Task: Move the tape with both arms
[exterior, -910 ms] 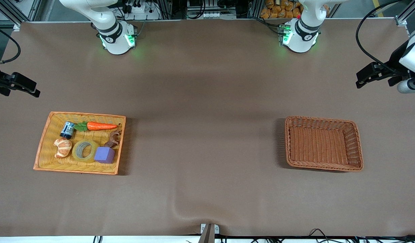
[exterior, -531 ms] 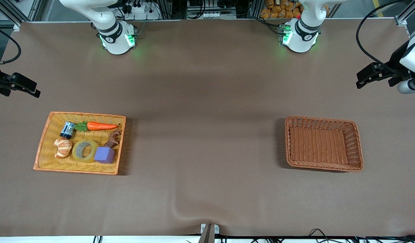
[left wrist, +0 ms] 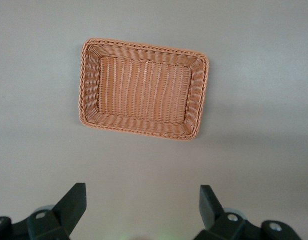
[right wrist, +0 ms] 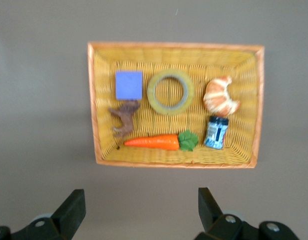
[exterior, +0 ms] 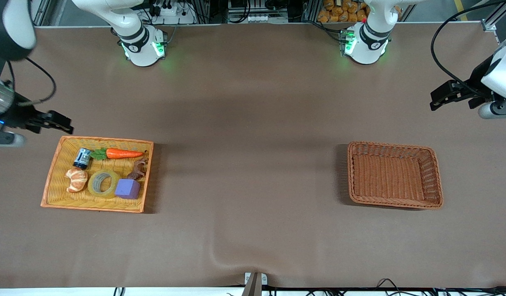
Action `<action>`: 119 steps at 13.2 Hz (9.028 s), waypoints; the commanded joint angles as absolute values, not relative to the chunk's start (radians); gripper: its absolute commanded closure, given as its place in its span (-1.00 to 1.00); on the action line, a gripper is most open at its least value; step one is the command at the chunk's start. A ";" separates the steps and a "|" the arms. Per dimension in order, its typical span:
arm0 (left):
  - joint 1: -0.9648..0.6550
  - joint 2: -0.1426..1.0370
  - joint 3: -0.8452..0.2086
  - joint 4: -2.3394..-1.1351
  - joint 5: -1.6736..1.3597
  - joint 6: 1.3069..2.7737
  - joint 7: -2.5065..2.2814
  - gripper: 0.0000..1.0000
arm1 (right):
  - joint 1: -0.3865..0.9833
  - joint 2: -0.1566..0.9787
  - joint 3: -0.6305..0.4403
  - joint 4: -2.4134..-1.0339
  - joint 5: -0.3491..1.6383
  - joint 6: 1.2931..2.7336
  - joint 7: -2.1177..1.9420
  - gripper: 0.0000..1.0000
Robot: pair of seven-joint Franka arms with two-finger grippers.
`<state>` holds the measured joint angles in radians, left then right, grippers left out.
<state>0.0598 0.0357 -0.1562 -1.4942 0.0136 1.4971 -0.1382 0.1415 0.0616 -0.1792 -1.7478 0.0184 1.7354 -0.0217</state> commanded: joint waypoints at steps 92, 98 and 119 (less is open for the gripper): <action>-0.077 0.416 -0.391 -1.744 0.140 2.052 -0.771 1.00 | 0.052 -0.049 -0.114 -1.603 -0.049 1.557 0.017 -1.00; 0.250 0.434 -0.391 -1.756 0.140 2.026 -0.341 1.00 | 0.035 -0.031 -0.118 -1.600 -0.038 1.557 0.014 -1.00; 0.397 0.100 -0.500 -1.563 0.160 1.714 -0.222 -1.00 | 0.051 -0.029 -0.114 -1.600 -0.035 1.552 -0.005 -1.00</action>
